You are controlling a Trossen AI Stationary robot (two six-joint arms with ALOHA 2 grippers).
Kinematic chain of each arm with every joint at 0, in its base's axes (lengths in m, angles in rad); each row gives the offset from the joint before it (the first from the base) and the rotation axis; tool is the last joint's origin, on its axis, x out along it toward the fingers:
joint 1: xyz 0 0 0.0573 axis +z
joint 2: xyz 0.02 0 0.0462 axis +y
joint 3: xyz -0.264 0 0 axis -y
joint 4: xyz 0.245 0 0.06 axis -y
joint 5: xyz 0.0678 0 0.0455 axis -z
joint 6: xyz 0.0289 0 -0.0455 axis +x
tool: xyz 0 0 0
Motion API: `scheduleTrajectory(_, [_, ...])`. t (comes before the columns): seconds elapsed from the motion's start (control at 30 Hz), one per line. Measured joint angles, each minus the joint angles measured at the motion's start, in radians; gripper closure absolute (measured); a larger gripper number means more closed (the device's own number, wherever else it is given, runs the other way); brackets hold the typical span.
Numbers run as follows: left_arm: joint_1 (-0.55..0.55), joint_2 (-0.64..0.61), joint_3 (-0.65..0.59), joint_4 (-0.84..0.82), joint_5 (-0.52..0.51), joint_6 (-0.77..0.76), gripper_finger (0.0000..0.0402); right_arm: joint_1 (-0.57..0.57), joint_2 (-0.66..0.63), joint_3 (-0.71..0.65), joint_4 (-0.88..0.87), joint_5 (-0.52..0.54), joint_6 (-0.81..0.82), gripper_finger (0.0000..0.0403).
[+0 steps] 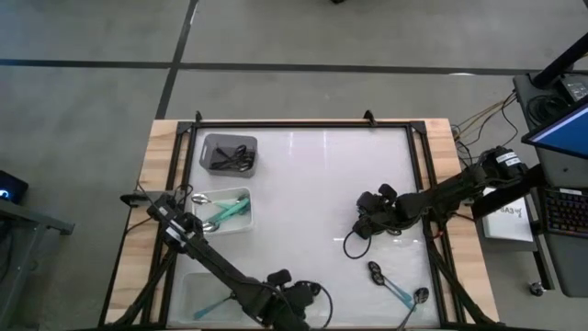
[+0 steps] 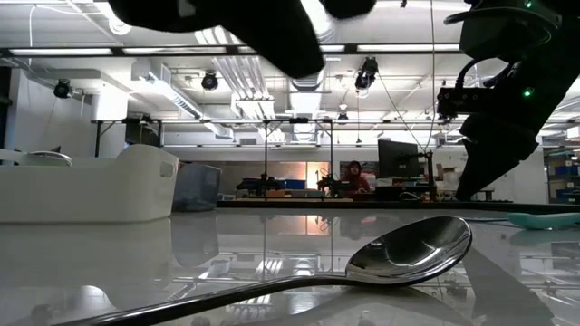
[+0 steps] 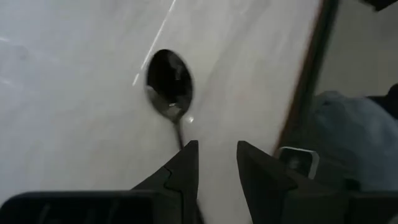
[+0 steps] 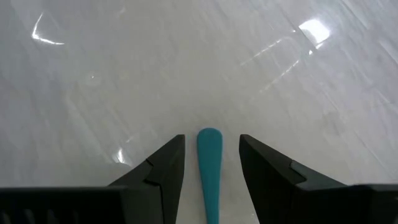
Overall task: Sort silverware by color (type)
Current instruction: Put the black spoon into the black bin
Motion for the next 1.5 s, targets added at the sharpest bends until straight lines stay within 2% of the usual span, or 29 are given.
scheduleTrajectory(0.17, [-0.027,0.0,-0.008,0.012,-0.047,-0.061,0.031,0.0,0.0,0.0,0.0,0.0,0.0,0.0257])
scheduleTrajectory(0.57, [-0.061,0.0,-0.119,0.129,-0.052,-0.153,0.031,0.0,0.0,0.0,0.0,0.0,0.0,0.0257])
scheduleTrajectory(0.8, [-0.062,0.0,-0.157,0.116,-0.052,-0.208,0.0303,0.0,0.0,0.0,0.0,0.0,0.0,0.0257])
scheduleTrajectory(1.5, [-0.058,0.0,-0.223,0.136,-0.054,-0.176,0.029,0.0,0.0,0.0,0.0,0.0,0.0,0.0257])
